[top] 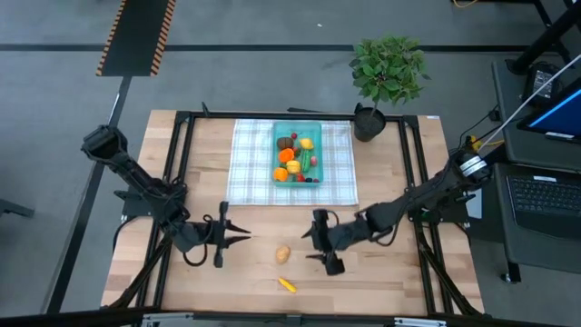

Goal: Pick and placing Produce into tupperware
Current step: Put the yellow corn into the green bin

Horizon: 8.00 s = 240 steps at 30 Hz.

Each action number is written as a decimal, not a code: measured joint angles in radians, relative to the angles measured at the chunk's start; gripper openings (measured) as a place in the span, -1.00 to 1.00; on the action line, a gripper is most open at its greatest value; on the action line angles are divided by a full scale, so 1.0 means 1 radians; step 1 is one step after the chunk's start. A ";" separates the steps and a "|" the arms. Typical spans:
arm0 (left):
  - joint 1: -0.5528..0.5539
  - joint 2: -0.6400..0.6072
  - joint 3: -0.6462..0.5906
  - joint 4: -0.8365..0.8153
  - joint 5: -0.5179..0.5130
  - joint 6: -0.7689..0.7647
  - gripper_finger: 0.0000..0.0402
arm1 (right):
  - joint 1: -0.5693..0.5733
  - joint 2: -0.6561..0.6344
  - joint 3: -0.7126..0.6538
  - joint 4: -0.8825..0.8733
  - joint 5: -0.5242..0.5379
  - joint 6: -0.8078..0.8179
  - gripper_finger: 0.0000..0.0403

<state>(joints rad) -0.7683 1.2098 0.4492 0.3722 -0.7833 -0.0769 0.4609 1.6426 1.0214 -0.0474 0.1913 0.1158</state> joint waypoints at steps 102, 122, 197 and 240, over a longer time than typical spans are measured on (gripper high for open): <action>-0.103 0.000 0.000 -0.110 -0.075 -0.180 -0.86 | 0.114 0.601 0.611 -0.522 0.055 0.537 -0.97; -0.103 0.000 0.000 -0.108 -0.076 -0.210 -0.97 | 0.182 0.384 0.275 -0.270 0.223 0.742 -1.00; 0.477 0.014 -0.279 0.520 0.228 0.045 -0.99 | -0.295 0.282 -0.320 1.180 0.792 -0.064 -1.00; 0.482 0.014 -0.279 0.421 0.228 0.026 -0.86 | -0.551 0.132 0.256 -0.582 -0.028 -0.049 -1.00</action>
<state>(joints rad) -0.2863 1.2240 0.1699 0.7933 -0.5552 -0.0505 -0.0898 1.7745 1.2774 -0.6293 0.1631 0.0672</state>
